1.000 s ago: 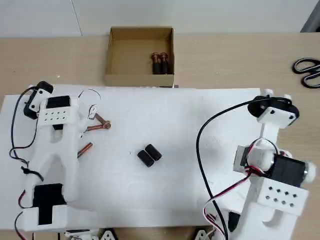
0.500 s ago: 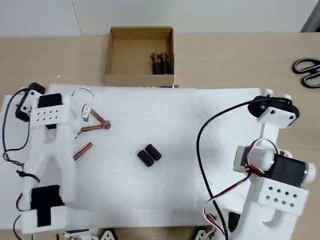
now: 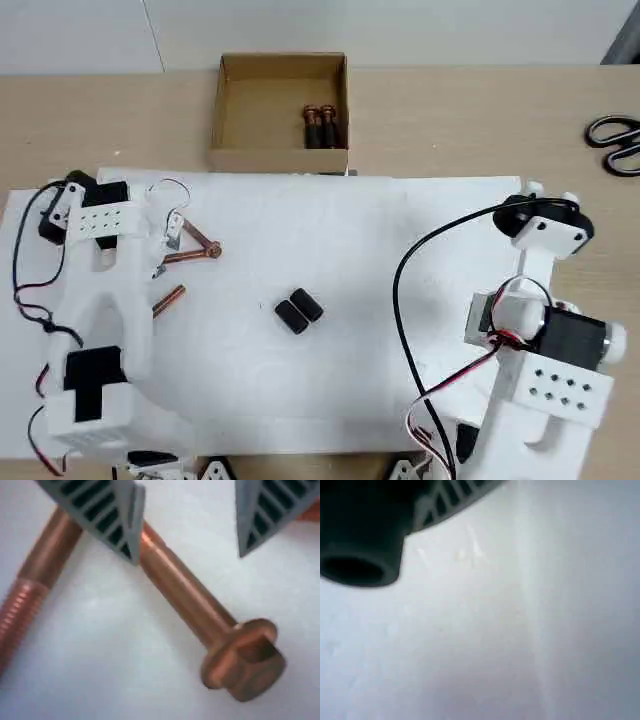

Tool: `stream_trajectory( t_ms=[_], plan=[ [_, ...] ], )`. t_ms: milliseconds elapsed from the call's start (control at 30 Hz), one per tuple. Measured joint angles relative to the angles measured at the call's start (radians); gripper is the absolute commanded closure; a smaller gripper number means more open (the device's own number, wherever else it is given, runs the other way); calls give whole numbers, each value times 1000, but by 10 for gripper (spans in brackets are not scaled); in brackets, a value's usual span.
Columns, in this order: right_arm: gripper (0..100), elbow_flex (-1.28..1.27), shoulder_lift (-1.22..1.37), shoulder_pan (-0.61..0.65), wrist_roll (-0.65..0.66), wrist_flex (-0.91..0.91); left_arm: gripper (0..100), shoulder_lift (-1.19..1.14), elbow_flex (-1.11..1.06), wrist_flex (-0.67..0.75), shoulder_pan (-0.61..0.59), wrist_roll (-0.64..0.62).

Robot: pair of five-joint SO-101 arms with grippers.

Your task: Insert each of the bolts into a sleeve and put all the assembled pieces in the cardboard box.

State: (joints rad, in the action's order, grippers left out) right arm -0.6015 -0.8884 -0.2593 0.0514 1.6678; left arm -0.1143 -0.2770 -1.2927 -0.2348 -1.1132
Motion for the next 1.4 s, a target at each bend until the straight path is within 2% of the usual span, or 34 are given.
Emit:
stream_trajectory(
  t_ms=[333,600,767,1100,1200,1400],
  plan=[
    [991,0,0,0,0,0,874,-66,11,37,-55,-3],
    [991,0,0,0,0,0,879,-135,31,55,-51,-3],
    [991,0,0,0,0,0,998,-163,60,57,-49,-3],
    [991,0,0,0,0,0,995,-173,83,66,-46,-2],
    [993,0,0,0,0,0,995,-178,124,26,-46,-2],
    [994,12,0,0,0,0,995,-181,318,-150,-52,11]
  ],
)
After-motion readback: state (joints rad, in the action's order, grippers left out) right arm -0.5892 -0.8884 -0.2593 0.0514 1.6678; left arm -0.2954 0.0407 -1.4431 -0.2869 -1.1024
